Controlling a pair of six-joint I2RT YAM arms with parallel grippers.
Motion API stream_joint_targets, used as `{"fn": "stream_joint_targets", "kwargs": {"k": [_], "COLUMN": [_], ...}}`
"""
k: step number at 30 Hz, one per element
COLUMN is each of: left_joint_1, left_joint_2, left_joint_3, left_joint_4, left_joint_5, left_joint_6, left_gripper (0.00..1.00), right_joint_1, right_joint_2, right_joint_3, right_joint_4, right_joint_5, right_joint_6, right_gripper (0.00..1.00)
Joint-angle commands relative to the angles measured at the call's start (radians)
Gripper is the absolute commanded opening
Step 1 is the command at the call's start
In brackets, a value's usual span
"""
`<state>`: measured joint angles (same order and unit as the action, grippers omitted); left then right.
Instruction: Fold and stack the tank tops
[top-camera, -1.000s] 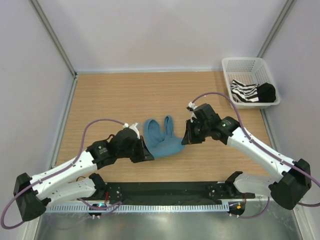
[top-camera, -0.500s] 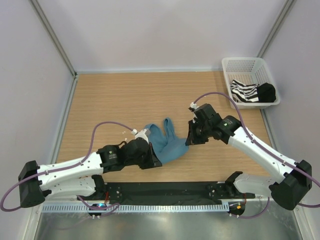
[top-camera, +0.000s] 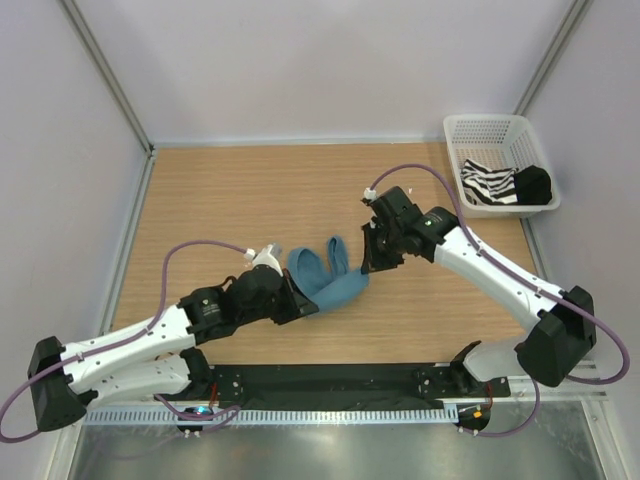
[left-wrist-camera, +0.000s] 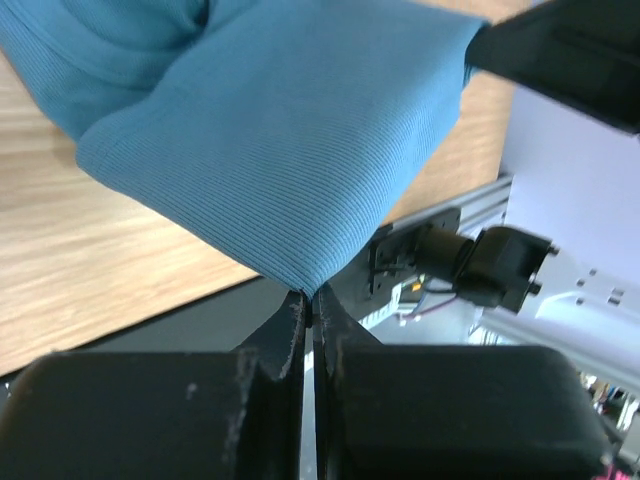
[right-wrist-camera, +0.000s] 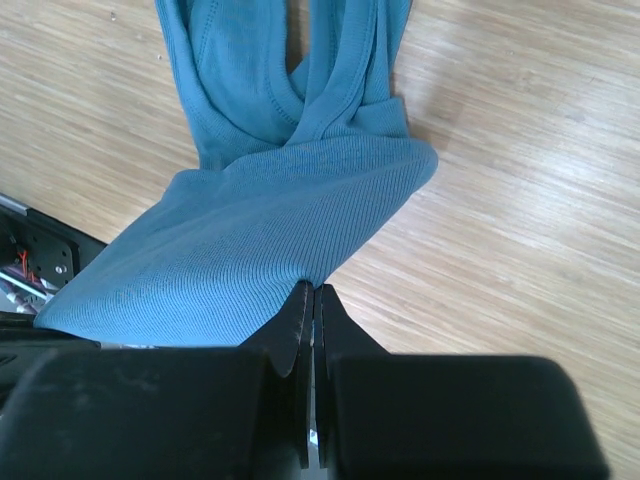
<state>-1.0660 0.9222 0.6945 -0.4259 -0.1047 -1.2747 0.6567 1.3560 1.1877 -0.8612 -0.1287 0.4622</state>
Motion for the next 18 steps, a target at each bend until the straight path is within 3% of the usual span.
{"fn": "stream_joint_targets", "kwargs": {"k": [1,9,18], "left_joint_1": [0.031,0.067,0.175], "left_joint_2": [-0.02,0.0,0.0], "left_joint_3": [-0.016,-0.019,-0.064], "left_joint_4": [0.073,0.062,0.107], "left_joint_5": [0.01,-0.006,0.084], "left_joint_6": [-0.026,-0.009,0.005], "left_gripper": [0.0,0.0,0.0], "right_joint_1": [-0.008,-0.012,-0.028], "right_joint_2": [0.032,0.063,0.13], "right_joint_3": [0.067,0.078,0.101], "right_joint_4": [0.011,0.039,0.07], "right_joint_5": [0.008,0.003,-0.005], "right_joint_6": [-0.023,-0.03,-0.033], "right_gripper": [0.01,0.01,0.01]}}
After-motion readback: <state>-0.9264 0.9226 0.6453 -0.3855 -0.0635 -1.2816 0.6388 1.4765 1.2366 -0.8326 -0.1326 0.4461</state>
